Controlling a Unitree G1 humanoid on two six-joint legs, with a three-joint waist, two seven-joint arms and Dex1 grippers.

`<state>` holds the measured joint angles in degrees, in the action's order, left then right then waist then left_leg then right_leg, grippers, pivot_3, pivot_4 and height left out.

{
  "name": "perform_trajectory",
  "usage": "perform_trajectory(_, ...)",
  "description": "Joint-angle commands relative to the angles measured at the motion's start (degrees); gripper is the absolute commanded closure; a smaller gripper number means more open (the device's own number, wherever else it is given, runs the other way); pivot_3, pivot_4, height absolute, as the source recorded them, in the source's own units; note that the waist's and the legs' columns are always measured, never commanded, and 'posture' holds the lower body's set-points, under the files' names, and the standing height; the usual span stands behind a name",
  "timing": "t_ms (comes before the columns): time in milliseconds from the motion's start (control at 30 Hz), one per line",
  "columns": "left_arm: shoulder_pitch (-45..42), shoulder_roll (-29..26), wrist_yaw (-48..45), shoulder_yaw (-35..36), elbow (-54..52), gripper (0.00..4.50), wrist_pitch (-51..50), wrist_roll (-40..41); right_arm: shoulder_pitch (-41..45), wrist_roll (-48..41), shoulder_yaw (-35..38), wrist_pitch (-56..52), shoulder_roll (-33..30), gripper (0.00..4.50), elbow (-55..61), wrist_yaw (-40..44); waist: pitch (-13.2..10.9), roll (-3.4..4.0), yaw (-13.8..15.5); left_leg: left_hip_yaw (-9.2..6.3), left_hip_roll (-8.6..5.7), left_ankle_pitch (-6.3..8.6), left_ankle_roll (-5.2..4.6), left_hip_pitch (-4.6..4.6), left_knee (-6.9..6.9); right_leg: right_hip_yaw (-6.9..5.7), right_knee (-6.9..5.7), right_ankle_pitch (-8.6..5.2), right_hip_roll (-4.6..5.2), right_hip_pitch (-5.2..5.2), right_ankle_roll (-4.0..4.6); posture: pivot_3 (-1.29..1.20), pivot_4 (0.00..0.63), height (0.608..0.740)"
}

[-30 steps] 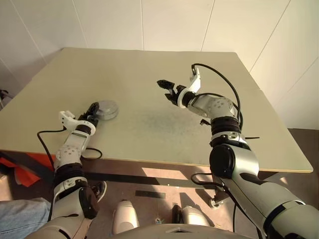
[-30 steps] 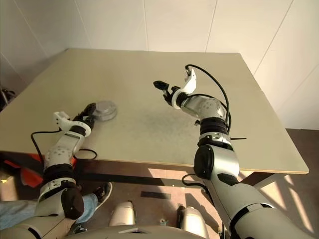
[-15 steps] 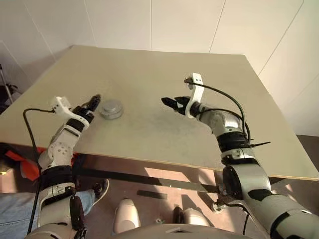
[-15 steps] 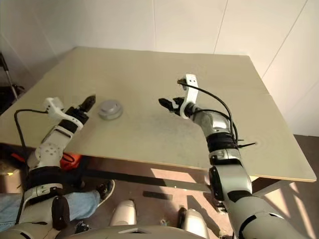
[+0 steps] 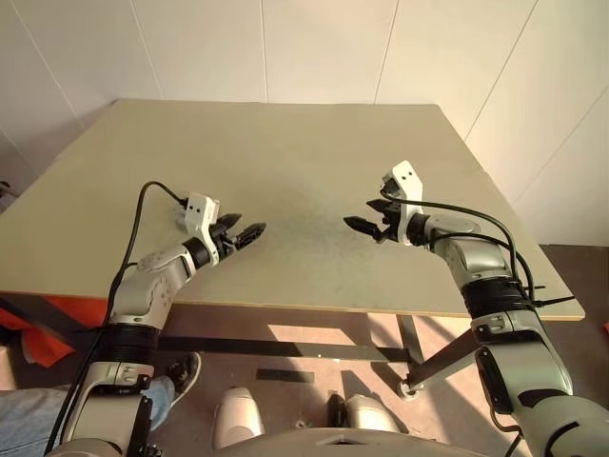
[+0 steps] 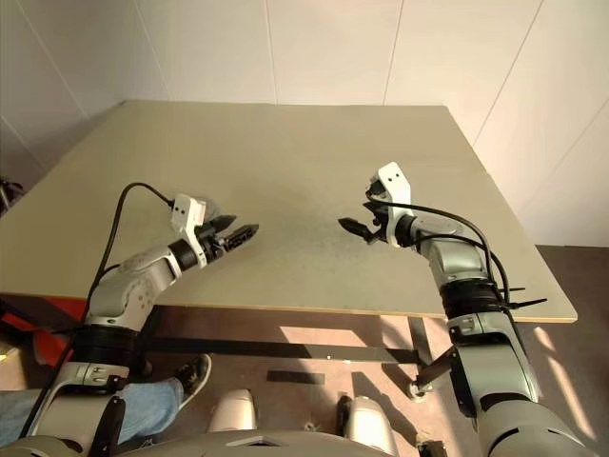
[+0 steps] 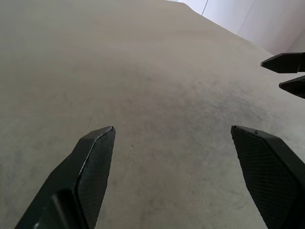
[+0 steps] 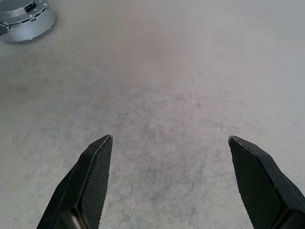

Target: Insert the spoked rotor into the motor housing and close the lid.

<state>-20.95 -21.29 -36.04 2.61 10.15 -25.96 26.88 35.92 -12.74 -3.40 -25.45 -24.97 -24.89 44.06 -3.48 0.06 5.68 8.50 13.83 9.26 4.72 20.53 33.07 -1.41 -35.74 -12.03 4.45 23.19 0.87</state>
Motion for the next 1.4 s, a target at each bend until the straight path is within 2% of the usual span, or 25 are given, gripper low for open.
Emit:
perform_trajectory(33, -1.10, 0.21, -0.57, 1.18, -1.00, 0.41, 1.53, -0.40, 0.78, -0.04, 0.87, 1.56, 0.23, 0.13, 0.89, 0.44, 0.00, 0.00, 0.00, 0.00, 0.00, 0.01, -0.01, 0.02, 0.00, 0.00, 0.00, 0.02, 0.00, 0.00, 0.03, 0.00, 0.000, 0.740)
perform_trajectory(533, 1.64, 3.49, 1.65, 0.96, -2.75, 0.41, 2.73, -2.90, 2.81, 2.35, 0.21, 3.38, 1.40, 0.13, -3.29, 1.66, 0.00, 0.00, -0.06, 0.03, -0.01, 0.15, -0.25, 0.09, 0.01, -0.02, 0.08, 0.02, 0.02, 0.00, 0.05, 0.00, 0.000, 0.740)
perform_trajectory(1400, 0.46, 4.22, 1.02, 0.72, -1.45, 0.41, 3.31, -4.94, 3.13, 3.70, 0.53, 4.11, 2.79, 0.13, -4.70, 0.45, 0.00, 0.01, -0.11, 0.03, -0.01, 0.15, -0.26, 0.09, 0.01, -0.01, 0.11, 0.01, 0.02, 0.01, 0.05, 0.00, 0.000, 0.740)
